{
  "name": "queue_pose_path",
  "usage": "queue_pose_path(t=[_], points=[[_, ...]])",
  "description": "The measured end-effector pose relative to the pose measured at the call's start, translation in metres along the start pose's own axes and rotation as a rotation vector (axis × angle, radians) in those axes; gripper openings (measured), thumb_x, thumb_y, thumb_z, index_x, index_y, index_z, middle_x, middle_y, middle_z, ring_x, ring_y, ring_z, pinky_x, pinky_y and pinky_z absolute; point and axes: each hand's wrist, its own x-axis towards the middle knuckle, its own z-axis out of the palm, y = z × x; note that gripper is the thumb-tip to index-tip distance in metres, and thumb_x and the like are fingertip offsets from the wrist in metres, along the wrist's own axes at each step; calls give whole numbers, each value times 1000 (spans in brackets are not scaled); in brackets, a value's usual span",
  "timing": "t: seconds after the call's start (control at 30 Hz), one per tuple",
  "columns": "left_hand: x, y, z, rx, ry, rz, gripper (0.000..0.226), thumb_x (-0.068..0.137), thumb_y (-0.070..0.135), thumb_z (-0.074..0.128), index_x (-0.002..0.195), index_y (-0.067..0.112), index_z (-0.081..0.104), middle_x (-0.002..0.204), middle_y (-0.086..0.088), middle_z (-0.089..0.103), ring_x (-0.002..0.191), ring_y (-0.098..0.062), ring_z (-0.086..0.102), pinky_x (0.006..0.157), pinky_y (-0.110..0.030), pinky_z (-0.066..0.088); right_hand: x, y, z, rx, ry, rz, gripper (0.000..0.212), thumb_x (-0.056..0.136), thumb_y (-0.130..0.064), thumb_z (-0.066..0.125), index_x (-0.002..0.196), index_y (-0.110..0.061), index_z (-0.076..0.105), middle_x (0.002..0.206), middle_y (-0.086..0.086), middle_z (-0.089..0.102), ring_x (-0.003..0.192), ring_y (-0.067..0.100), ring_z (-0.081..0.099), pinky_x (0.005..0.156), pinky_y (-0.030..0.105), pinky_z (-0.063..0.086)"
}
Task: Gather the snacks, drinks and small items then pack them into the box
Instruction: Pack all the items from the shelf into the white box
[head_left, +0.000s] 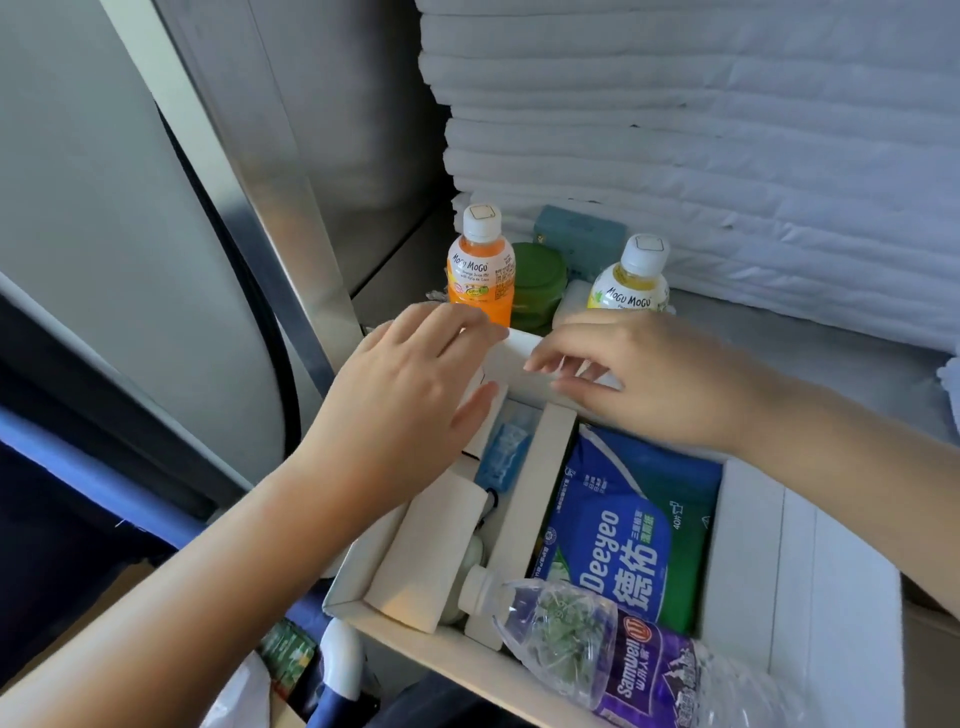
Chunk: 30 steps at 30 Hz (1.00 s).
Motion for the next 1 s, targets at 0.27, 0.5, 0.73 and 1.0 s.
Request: queue_pose_path(t=[0.27, 0.5, 0.73, 1.0], points=[[55, -2, 10, -8, 120, -19, 49, 94, 28, 47, 139, 10, 41, 144, -8, 41, 137, -27, 31, 111, -35, 21, -17, 25, -25, -222, 496, -49, 17, 88, -9, 63, 104, -11, 68, 103, 3, 62, 93, 16, 58, 80, 29, 48], [92, -19, 29, -148, 84, -186, 44, 98, 19, 40, 142, 12, 35, 150, -8, 31, 134, -27, 35, 104, -36, 34, -7, 49, -21, -107, 386, 204, 43, 90, -22, 59, 132, -17, 52, 128, -1, 53, 113, 14, 52, 94, 25, 42], [87, -18, 47, -90, 29, -168, 46, 97, 16, 43, 142, 9, 34, 146, -8, 34, 117, -31, 51, 82, -34, 50, -7, 53, -12, -60, 448, 213, 46, 90, -19, 60, 134, -20, 50, 125, -1, 57, 107, 12, 55, 86, 22, 44], [87, -19, 52, -207, 57, -192, 52, 90, 13, 58, 139, 12, 38, 144, -7, 33, 118, -34, 46, 88, -35, 45, -13, 54, -3, -63, 305, 241, 77, 82, -23, 71, 146, -26, 27, 137, 1, 47, 115, 17, 51, 87, 21, 38]])
